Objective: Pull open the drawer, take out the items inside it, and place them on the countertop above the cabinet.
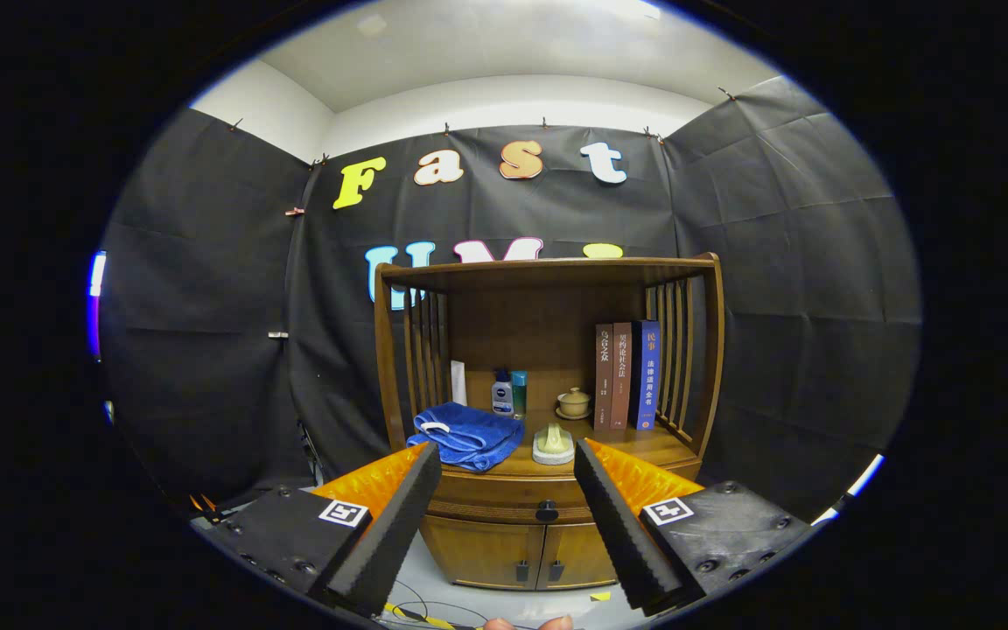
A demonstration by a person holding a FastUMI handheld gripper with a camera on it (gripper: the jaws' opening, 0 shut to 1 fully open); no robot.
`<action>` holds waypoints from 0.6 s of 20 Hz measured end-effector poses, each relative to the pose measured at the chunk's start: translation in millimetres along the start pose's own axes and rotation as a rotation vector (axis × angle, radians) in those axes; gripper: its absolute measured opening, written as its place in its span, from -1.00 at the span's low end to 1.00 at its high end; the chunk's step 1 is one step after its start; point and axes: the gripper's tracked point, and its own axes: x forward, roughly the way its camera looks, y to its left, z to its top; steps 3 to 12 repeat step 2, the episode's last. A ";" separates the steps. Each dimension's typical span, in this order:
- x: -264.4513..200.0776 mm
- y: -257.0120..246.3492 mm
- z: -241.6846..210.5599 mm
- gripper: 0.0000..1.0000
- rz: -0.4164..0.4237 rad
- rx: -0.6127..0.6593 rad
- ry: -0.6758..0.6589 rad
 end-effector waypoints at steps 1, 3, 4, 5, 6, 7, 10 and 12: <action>-0.5 0.6 0.9 0.97 0.001 0.001 -0.002; -0.4 0.5 0.9 0.97 -0.001 0.003 -0.002; -0.4 0.5 0.9 0.97 -0.001 0.003 -0.002; -0.4 0.5 0.9 0.97 -0.001 0.003 -0.002; -0.4 0.5 0.9 0.97 -0.001 0.003 -0.002; -0.4 0.5 0.9 0.97 -0.001 0.003 -0.002; -0.4 0.5 0.9 0.97 -0.001 0.003 -0.002; -0.4 0.5 0.9 0.97 -0.001 0.003 -0.002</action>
